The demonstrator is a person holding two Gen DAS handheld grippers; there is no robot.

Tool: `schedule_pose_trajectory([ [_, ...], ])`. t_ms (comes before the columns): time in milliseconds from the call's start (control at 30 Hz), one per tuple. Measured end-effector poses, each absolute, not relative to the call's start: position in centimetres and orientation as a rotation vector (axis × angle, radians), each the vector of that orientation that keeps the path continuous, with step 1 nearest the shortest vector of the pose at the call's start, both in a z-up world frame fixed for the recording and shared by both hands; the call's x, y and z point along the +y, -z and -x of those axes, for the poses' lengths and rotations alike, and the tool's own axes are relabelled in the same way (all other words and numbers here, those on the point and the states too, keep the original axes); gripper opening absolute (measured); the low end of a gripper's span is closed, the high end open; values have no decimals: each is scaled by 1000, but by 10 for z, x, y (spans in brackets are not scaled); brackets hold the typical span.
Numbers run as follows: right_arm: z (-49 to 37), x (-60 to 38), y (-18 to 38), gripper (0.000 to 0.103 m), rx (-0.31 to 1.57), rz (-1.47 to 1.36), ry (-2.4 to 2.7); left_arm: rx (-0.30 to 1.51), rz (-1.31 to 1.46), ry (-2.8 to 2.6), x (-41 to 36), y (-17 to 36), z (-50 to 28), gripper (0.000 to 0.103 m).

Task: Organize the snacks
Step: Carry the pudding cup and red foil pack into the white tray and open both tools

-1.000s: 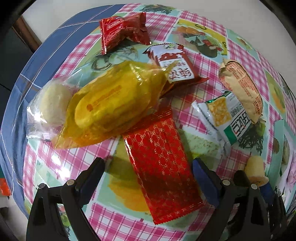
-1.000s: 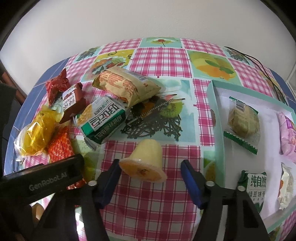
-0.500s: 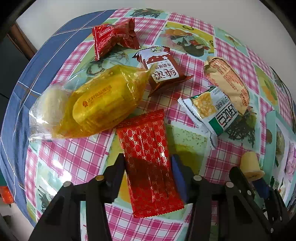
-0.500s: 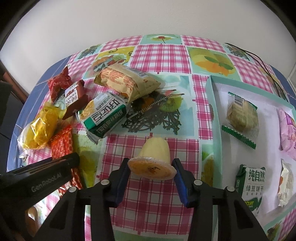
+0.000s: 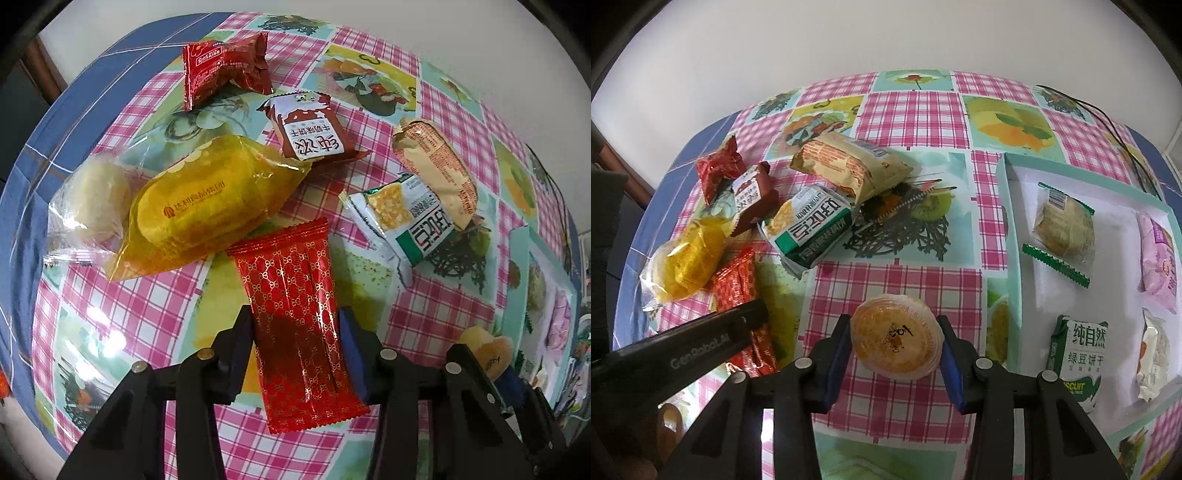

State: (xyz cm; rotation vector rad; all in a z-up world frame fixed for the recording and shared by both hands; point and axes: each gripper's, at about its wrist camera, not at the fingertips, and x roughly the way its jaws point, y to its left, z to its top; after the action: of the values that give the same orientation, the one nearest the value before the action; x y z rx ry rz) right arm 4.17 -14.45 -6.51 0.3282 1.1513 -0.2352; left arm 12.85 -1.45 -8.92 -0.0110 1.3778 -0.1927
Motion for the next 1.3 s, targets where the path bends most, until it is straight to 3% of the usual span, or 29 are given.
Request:
schedule_pose_trajectory([
  [700,-22,-153,20,47,1070,-336,230,1250,44,218,-17,34,-111,47],
  [1300,13,-227,14,47,1034,-432,357,1234,-87,348,-108,27,-80,47],
])
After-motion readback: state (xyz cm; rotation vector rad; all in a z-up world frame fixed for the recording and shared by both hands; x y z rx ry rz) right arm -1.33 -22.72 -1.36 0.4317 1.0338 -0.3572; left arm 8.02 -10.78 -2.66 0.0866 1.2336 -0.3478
